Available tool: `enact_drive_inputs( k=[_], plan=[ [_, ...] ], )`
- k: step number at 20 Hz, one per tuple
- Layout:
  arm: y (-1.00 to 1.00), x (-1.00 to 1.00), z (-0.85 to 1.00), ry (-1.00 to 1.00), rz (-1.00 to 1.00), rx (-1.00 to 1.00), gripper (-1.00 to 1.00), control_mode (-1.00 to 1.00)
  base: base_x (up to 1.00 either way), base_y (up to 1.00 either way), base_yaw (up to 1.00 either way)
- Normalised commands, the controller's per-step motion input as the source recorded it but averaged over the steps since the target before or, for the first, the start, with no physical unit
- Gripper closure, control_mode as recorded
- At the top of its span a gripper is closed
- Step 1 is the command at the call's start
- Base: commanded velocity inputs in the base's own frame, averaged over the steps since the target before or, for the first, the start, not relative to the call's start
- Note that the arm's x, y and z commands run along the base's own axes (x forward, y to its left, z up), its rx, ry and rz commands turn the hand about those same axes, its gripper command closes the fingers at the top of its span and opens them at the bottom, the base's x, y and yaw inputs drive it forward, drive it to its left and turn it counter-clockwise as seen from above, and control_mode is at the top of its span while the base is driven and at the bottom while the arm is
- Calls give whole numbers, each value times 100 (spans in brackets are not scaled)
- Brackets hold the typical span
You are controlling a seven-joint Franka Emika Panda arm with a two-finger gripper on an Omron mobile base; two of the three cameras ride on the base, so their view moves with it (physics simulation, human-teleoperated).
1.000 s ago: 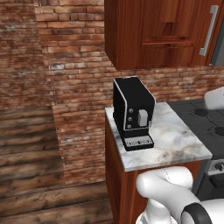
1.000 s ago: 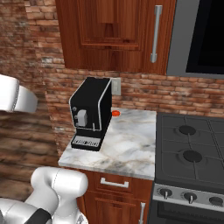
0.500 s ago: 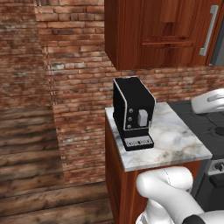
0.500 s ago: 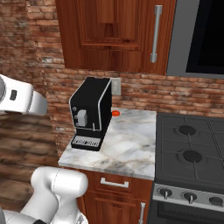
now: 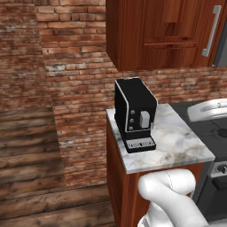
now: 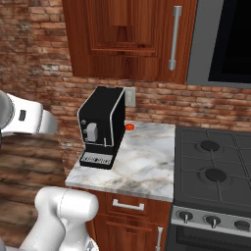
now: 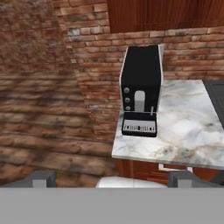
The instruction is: Close all open cabinet doors.
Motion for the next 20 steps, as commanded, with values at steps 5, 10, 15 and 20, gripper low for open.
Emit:
enact_drive_inputs(
  k=[5, 10, 15, 20],
  plan=[
    [0, 20, -22, 0, -1, -3, -100, -100, 0, 0, 0],
    [0, 4, -14, 0, -2, -2, -100, -100, 0, 0, 0],
    [0, -3, 0, -1, -3, 0, -100, -100, 0, 0, 0],
    [0, -26, 0, -7, 0, 0, -100, -100, 0, 0, 0]
  ],
)
